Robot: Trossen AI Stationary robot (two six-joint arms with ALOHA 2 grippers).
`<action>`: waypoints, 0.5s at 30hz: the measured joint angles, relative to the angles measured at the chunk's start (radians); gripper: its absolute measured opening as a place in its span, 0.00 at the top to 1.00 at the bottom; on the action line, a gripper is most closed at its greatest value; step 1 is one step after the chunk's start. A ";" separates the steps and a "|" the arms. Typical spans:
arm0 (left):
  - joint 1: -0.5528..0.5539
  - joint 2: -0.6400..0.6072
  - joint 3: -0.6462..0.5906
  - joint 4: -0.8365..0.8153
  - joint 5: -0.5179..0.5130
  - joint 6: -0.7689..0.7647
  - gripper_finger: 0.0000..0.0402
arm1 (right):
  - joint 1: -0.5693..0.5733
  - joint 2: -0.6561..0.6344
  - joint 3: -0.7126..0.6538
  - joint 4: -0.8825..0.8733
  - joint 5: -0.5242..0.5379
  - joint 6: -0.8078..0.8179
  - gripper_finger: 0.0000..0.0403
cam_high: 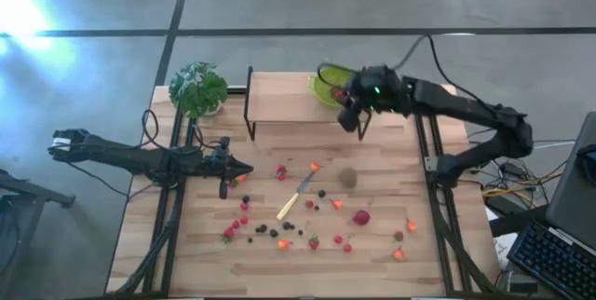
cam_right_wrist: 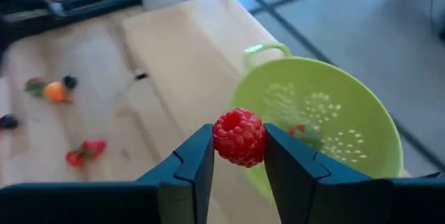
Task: Pick & Place Fruit
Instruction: Put the raspberry into the strainer bowl
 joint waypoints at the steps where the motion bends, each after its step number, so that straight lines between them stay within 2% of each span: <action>1: 0.000 0.000 0.000 0.000 0.000 0.000 0.95 | -0.030 0.022 0.010 -0.002 -0.009 0.001 0.74; 4: 0.000 0.000 0.000 0.000 0.000 0.000 0.95 | -0.102 0.084 0.041 -0.001 -0.016 0.020 0.75; 8: 0.000 0.000 0.000 0.000 0.000 0.000 0.95 | -0.168 0.167 0.076 -0.009 -0.079 0.028 0.74; 15: 0.000 0.000 0.000 0.000 0.000 0.000 0.95 | -0.206 0.283 0.165 -0.092 -0.088 0.026 0.73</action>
